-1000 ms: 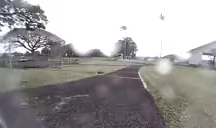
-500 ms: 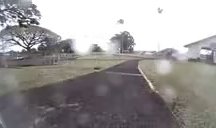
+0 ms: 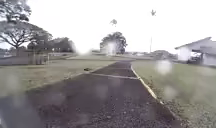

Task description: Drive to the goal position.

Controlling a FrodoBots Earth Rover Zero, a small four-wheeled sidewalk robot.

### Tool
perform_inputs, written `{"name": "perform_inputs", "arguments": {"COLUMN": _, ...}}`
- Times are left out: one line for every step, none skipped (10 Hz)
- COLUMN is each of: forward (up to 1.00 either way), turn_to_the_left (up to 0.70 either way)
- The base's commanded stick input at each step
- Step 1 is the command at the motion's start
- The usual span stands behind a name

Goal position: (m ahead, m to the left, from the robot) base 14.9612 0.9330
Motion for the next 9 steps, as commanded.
{"name": "perform_inputs", "arguments": {"forward": 1.00, "turn_to_the_left": -0.15}}
{"name": "perform_inputs", "arguments": {"forward": 1.00, "turn_to_the_left": -0.30}}
{"name": "perform_inputs", "arguments": {"forward": 1.00, "turn_to_the_left": -0.31}}
{"name": "perform_inputs", "arguments": {"forward": 1.00, "turn_to_the_left": 0.00}}
{"name": "perform_inputs", "arguments": {"forward": 1.00, "turn_to_the_left": 0.00}}
{"name": "perform_inputs", "arguments": {"forward": 1.00, "turn_to_the_left": 0.00}}
{"name": "perform_inputs", "arguments": {"forward": 1.00, "turn_to_the_left": 0.00}}
{"name": "perform_inputs", "arguments": {"forward": 1.00, "turn_to_the_left": 0.00}}
{"name": "perform_inputs", "arguments": {"forward": 1.00, "turn_to_the_left": 0.00}}
